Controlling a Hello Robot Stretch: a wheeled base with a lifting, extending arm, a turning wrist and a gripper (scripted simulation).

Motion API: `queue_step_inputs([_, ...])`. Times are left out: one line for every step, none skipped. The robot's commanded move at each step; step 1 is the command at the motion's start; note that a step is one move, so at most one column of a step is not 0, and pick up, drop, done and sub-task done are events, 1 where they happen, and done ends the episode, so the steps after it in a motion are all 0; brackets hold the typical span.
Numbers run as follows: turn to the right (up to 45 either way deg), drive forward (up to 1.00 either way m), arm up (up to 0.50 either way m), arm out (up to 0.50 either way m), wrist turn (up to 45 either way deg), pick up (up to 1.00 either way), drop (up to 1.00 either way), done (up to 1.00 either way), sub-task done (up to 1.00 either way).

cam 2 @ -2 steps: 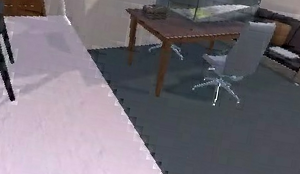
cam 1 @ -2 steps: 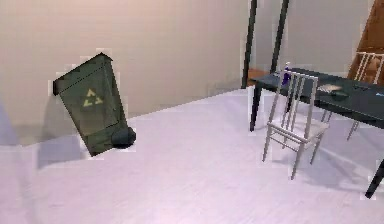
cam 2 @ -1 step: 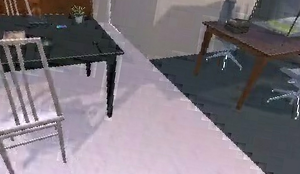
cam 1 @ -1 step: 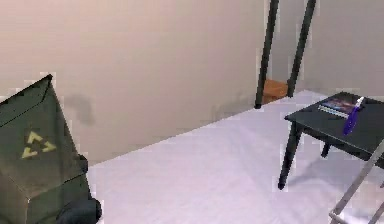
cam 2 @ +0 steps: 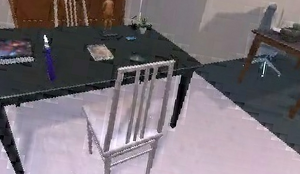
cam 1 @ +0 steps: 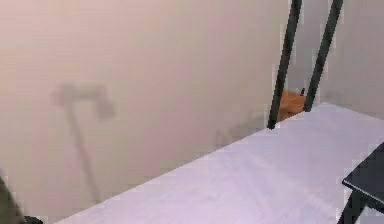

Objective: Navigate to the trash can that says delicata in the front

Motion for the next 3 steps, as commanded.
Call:
queue_step_inputs([12.0, 0.0, 0.0, 0.0, 0.0, 0.0, 0.0, 0.0, 0.0])
queue_step_inputs([0.0, 1.0, 0.0, 0.0, 0.0, 0.0, 0.0, 0.0, 0.0])
queue_step_inputs([21.0, 0.0, 0.0, 0.0, 0.0, 0.0, 0.0, 0.0, 0.0])
